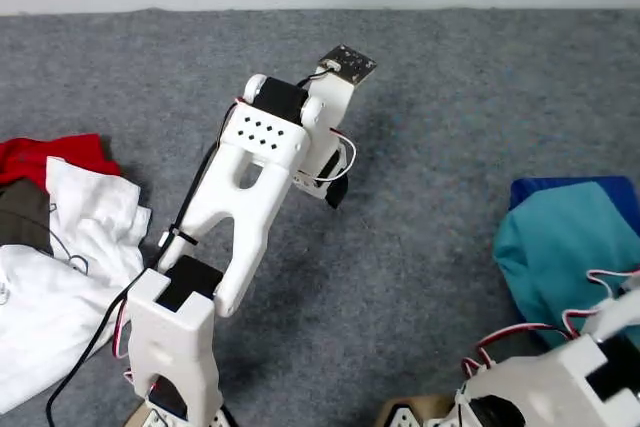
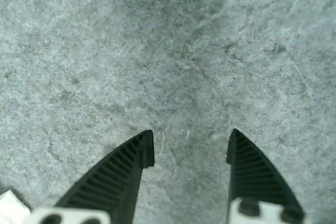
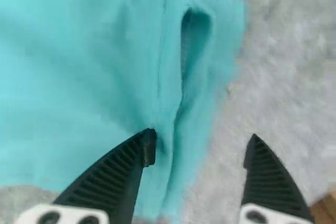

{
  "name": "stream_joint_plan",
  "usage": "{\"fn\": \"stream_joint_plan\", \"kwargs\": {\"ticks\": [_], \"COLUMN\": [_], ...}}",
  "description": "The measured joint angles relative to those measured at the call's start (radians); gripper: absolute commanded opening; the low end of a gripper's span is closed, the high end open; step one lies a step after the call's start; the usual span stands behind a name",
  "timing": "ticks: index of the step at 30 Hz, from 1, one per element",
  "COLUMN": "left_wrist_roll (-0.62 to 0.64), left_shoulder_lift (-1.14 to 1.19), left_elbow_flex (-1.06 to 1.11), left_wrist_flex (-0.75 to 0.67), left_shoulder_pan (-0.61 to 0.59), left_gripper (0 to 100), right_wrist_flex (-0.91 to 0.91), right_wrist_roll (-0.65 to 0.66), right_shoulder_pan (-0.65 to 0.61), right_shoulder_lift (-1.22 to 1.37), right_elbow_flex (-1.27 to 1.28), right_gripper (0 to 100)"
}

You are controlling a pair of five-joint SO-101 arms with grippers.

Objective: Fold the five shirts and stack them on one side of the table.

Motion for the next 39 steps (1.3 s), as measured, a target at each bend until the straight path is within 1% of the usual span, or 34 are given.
{"fn": "stream_joint_plan", "kwargs": {"ticks": [4,7,12,15,19,24,32,35,39], "left_wrist_roll": [0.0,0.0,0.0,0.0,0.0,0.0,0.0,0.0,0.0], "left_shoulder_lift": [0.0,0.0,0.0,0.0,0.0,0.0,0.0,0.0,0.0], "left_elbow_flex": [0.0,0.0,0.0,0.0,0.0,0.0,0.0,0.0,0.0], "left_wrist_flex": [0.0,0.0,0.0,0.0,0.0,0.0,0.0,0.0,0.0], "left_shoulder_pan": [0.0,0.0,0.0,0.0,0.0,0.0,0.0,0.0,0.0], "left_gripper": [23,23,23,23,23,23,23,23,23], "right_wrist_flex": [0.095,0.109,0.06,-0.011,-0.091,-0.117,-0.118,-0.086,-0.028], "right_wrist_roll": [0.017,0.017,0.017,0.018,0.02,0.092,0.126,0.149,0.153], "right_shoulder_pan": [0.0,-0.064,-0.245,-0.298,-0.302,-0.304,-0.304,-0.304,-0.315], "right_shoulder_lift": [-0.14,-0.21,-0.226,-0.226,-0.226,-0.226,-0.236,-0.262,-0.339], "right_elbow_flex": [-0.081,-0.08,0.055,0.189,0.344,0.454,0.479,0.474,0.384], "right_gripper": [28.1,28.1,28.1,28.1,28.1,28.1,28.1,28.1,28.1]}}
